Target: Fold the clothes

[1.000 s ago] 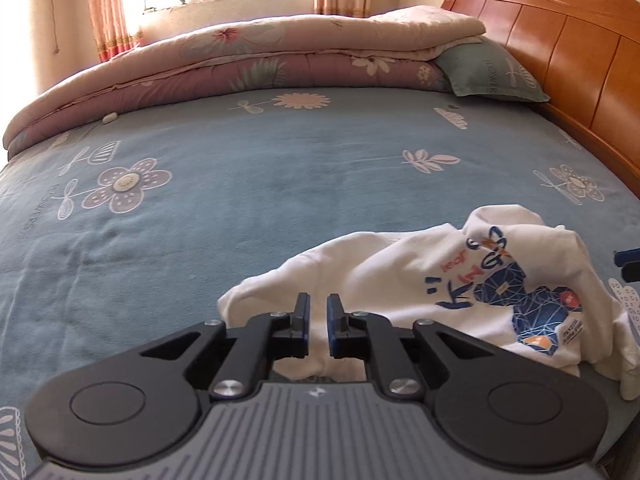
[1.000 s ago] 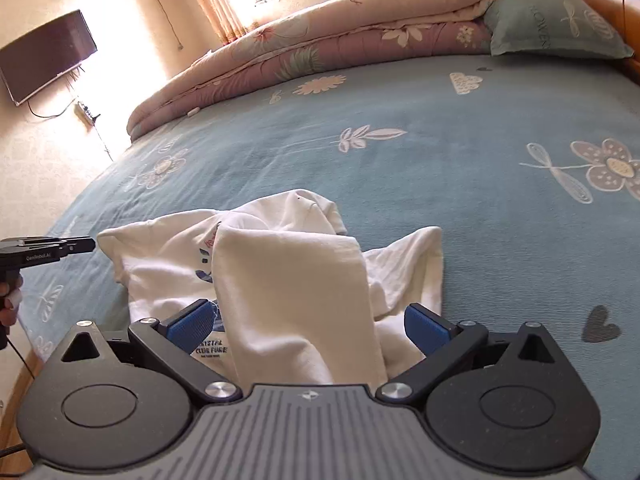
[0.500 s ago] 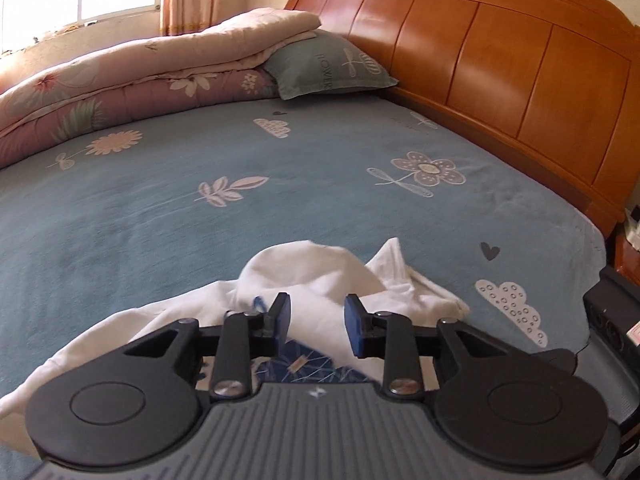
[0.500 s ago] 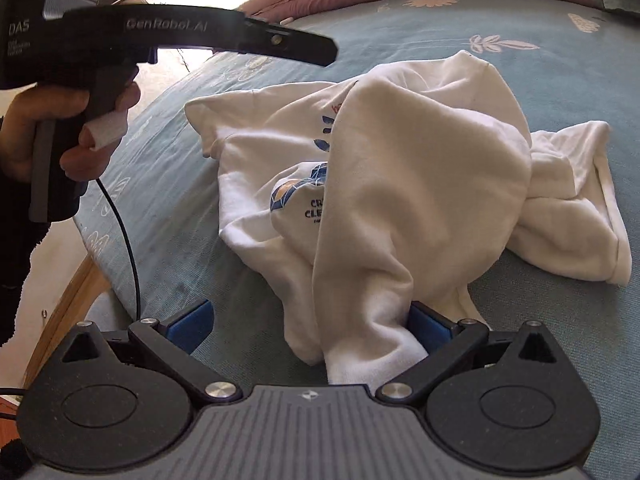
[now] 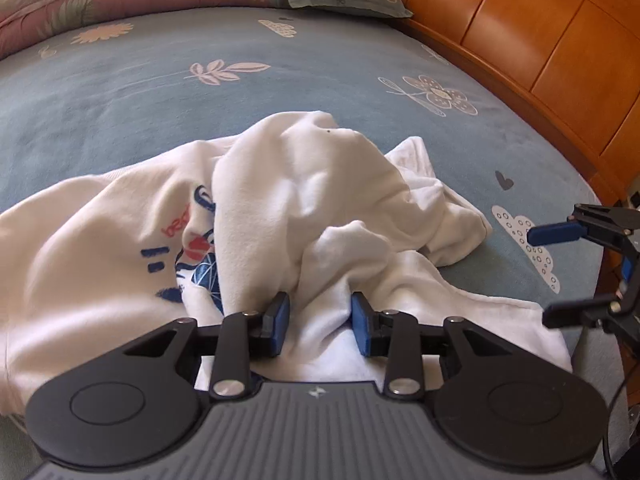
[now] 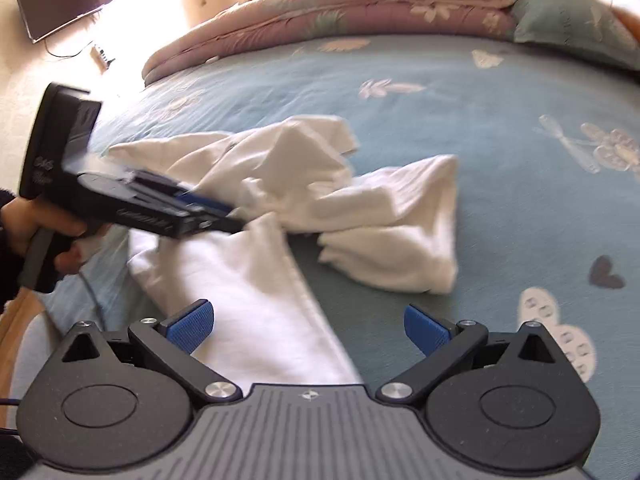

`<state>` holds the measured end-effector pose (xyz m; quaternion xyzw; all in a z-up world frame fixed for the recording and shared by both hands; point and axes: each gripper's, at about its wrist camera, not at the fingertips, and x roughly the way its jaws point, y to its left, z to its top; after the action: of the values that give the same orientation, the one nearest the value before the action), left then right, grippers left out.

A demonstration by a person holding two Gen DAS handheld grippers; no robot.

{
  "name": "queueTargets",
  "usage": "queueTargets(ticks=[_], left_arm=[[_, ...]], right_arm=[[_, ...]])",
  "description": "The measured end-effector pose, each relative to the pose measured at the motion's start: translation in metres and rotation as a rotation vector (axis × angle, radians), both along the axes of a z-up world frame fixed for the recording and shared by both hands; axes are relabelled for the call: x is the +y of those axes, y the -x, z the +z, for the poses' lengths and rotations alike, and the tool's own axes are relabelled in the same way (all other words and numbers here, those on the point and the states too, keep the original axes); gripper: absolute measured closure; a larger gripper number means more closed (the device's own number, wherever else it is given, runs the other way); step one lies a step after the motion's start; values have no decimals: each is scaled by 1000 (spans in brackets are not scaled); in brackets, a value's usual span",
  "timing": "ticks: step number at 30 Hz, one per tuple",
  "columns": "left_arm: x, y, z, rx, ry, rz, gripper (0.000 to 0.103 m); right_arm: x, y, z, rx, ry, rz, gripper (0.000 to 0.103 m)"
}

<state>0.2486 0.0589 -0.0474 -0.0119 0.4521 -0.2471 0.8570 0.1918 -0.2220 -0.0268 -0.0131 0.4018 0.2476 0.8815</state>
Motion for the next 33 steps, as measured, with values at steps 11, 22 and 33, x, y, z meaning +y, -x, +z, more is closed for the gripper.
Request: queueTargets(ticks=[11, 22, 33], left_arm=[[6, 13, 7, -42, -37, 4, 69], [12, 12, 1, -49, 5, 10, 69], [10, 12, 2, -55, 0, 10, 69]], right_arm=[[67, -50, -32, -245, 459, 216, 0], [59, -91, -41, -332, 427, -1, 0], [45, -132, -48, -205, 221, 2, 0]])
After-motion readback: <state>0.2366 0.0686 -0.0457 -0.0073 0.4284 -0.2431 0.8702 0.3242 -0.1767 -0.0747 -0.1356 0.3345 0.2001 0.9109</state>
